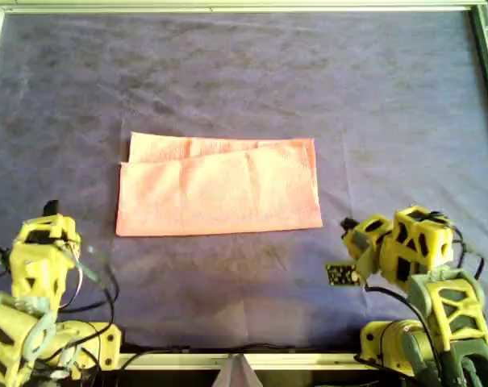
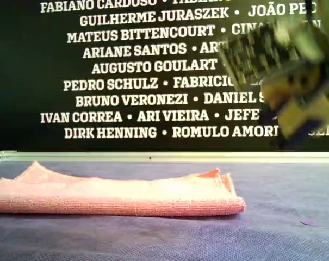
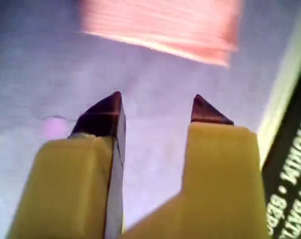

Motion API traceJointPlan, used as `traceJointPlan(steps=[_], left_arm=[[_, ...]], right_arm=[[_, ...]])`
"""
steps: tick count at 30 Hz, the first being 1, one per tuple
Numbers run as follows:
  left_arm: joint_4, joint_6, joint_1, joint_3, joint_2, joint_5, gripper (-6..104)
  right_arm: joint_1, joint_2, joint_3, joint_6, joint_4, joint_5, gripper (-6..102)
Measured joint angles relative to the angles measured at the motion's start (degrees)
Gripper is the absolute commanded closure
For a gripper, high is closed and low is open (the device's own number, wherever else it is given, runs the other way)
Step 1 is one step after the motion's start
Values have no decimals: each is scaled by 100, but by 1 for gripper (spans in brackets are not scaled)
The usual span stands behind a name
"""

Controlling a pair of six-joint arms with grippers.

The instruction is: Fold a cloth

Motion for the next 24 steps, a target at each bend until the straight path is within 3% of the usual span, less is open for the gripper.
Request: traceJointPlan(steps=[4, 11, 15, 17, 22, 24], left_arm=[[-88, 0, 0, 589, 0, -26, 6], [-88, 0, 0, 1011, 0, -26, 6], [-105, 0, 0, 1011, 0, -26, 6], [-105, 0, 0, 1011, 0, -26, 6], [-105, 0, 0, 1151, 9, -44, 7], [-105, 0, 0, 1336, 0, -44, 7]], right_arm=[[0, -70, 176, -132, -193, 0, 37], [0, -580, 185, -132, -352, 0, 13], [0, -1635, -141, -132, -352, 0, 8], [0, -2329, -554, -9, -352, -26, 7], [35, -4298, -1872, 519, -360, -44, 7], [35, -4992, -2355, 615, -360, -44, 7]])
